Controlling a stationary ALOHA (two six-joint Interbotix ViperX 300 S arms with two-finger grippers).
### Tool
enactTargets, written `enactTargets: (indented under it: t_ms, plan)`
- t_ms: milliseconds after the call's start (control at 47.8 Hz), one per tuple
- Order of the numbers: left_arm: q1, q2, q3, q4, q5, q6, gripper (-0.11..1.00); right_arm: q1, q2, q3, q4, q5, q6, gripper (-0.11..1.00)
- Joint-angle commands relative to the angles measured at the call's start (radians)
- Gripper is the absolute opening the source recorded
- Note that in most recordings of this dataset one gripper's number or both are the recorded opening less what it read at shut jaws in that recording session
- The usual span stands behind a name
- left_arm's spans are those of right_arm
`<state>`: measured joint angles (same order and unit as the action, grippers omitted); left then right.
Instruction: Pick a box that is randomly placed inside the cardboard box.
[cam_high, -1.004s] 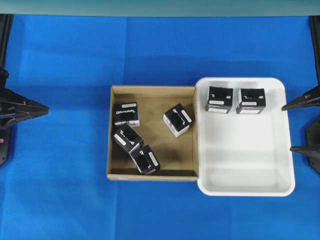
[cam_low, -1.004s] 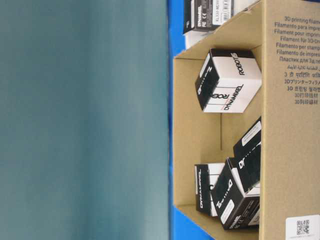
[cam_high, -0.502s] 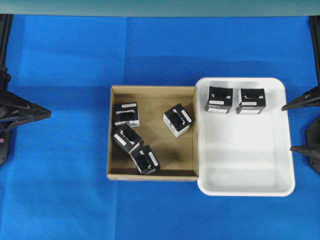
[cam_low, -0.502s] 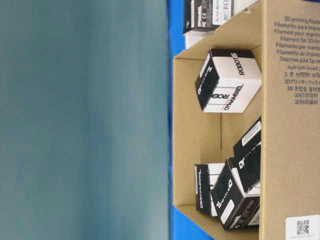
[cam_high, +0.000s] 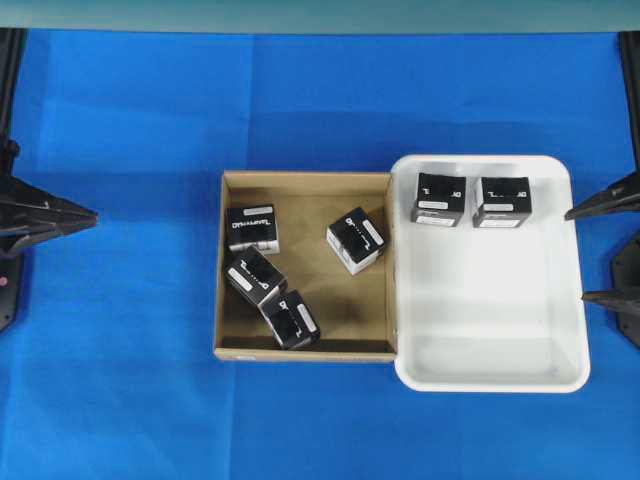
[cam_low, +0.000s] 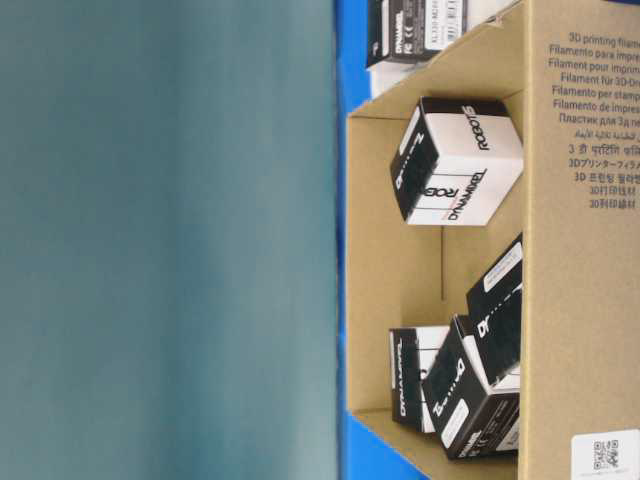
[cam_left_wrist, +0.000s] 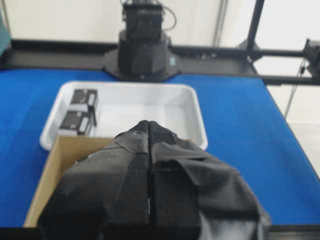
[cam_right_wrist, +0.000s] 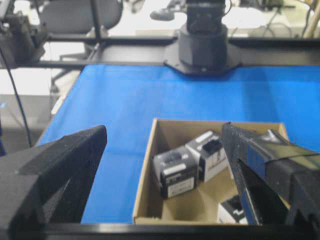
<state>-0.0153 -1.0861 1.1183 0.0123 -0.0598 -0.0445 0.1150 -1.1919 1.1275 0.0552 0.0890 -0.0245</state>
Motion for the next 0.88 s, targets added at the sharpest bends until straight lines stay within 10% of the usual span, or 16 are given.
enactTargets:
  t_ms: [0, 857]
  plan:
    - [-0.008, 0.006, -0.014, 0.003, -0.015, -0.002, -0.07, -0.002, 0.002, -0.008, 0.0, -0.028, -0.002, 0.99]
    - [-0.017, 0.003, -0.015, 0.003, -0.015, 0.002, -0.07, -0.002, -0.006, -0.011, -0.002, -0.048, 0.002, 0.99]
